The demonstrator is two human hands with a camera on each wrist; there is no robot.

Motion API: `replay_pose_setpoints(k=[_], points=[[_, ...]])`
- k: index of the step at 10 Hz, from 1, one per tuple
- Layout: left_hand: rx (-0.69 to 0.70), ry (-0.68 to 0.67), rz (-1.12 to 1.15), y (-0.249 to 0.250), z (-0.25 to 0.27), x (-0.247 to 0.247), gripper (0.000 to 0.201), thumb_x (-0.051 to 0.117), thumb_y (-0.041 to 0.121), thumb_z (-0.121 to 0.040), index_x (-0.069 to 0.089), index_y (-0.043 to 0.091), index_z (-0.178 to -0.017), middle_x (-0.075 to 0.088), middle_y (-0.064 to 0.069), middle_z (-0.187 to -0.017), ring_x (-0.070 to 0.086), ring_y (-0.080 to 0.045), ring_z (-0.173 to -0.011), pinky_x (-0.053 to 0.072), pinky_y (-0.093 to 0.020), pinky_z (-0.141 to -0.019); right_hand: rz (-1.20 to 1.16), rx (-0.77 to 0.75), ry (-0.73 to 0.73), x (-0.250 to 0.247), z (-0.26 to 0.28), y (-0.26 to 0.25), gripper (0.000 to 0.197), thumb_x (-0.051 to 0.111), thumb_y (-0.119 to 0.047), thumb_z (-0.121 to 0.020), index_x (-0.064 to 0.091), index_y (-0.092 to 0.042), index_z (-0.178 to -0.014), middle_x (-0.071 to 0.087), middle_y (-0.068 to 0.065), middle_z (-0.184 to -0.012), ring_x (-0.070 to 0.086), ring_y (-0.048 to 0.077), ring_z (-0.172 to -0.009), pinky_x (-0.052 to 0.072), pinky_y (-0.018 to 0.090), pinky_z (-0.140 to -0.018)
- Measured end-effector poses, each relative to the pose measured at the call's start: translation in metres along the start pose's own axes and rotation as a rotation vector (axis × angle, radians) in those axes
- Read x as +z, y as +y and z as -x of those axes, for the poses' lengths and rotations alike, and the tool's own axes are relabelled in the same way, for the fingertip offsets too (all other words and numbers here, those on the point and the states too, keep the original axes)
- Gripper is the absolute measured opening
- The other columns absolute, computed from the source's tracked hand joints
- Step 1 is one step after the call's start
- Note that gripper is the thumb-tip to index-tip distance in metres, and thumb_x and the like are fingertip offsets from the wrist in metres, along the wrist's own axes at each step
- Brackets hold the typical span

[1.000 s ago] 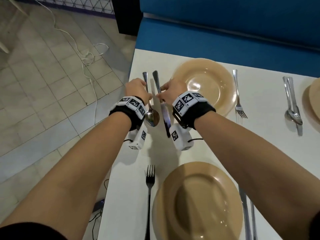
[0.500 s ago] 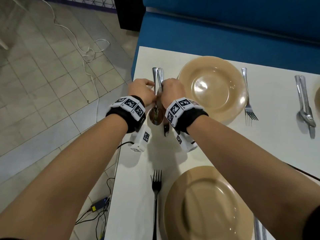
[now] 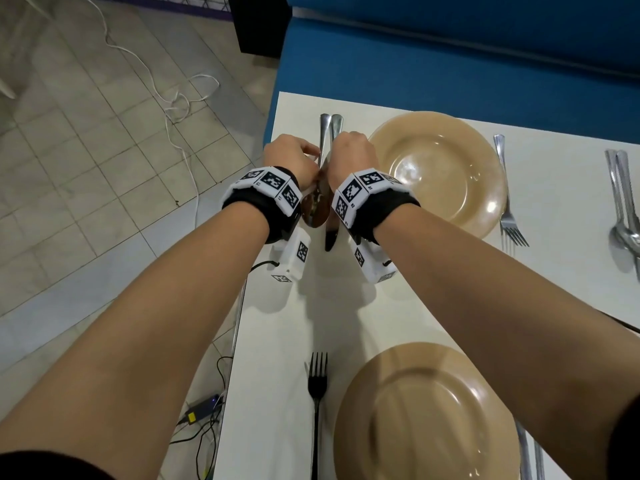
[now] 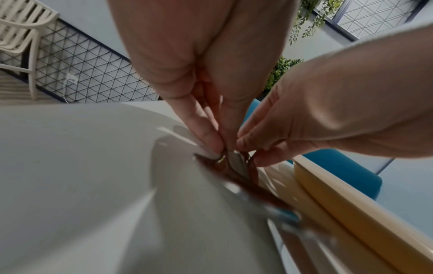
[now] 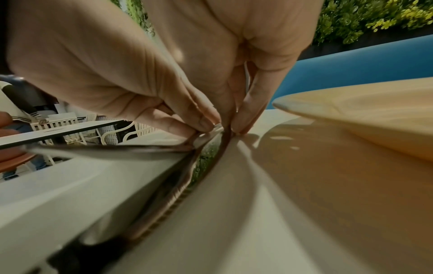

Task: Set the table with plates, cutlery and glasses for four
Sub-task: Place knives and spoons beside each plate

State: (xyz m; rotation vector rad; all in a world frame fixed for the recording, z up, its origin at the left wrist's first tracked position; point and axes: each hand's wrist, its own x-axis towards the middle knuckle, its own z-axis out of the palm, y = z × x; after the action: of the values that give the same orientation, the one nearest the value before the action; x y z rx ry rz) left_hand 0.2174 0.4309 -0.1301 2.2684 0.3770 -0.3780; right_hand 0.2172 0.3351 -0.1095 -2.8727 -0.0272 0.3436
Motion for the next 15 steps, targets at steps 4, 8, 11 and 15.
replay_pose_setpoints(k=[4,8,11,15], points=[[0.012,-0.002,0.003,0.0044,-0.001,0.0012,0.033,0.07,0.01,-0.078,0.07,0.019,-0.111,0.071,-0.002,-0.108,0.066,-0.015,-0.098,0.05,-0.02,-0.086,0.016,-0.038,-0.014,0.0034,0.0023,0.0052,0.025,0.044,-0.006,-0.094,0.057,0.001,-0.114,0.055,0.019,-0.121,0.057,0.033,-0.11,0.045,0.034,-0.087],[0.008,0.004,-0.001,0.0076,-0.005,0.0023,0.03,0.07,0.01,-0.079,0.071,0.019,-0.107,0.071,-0.004,-0.104,0.067,-0.018,-0.096,0.053,-0.027,-0.089,0.009,-0.041,-0.005,0.0016,-0.0027,0.0065,0.025,0.045,-0.006,-0.094,0.057,0.001,-0.114,0.056,0.019,-0.12,0.058,0.032,-0.109,0.045,0.033,-0.085],[0.006,-0.005,-0.011,0.0074,-0.0051,0.0013,0.034,0.071,0.01,-0.077,0.071,0.02,-0.109,0.072,-0.003,-0.104,0.066,-0.018,-0.097,0.052,-0.025,-0.088,0.005,-0.041,-0.009,0.004,-0.0026,0.0063,0.024,0.046,-0.008,-0.093,0.058,-0.001,-0.113,0.056,0.018,-0.12,0.057,0.031,-0.109,0.046,0.033,-0.085],[0.007,-0.014,-0.027,0.009,-0.009,-0.0003,0.032,0.069,0.01,-0.079,0.071,0.021,-0.109,0.071,-0.003,-0.106,0.066,-0.017,-0.096,0.049,-0.02,-0.079,-0.02,-0.033,-0.014,0.003,-0.0044,0.0056,0.025,0.045,-0.007,-0.094,0.057,0.001,-0.114,0.055,0.019,-0.121,0.057,0.031,-0.111,0.045,0.033,-0.087]])
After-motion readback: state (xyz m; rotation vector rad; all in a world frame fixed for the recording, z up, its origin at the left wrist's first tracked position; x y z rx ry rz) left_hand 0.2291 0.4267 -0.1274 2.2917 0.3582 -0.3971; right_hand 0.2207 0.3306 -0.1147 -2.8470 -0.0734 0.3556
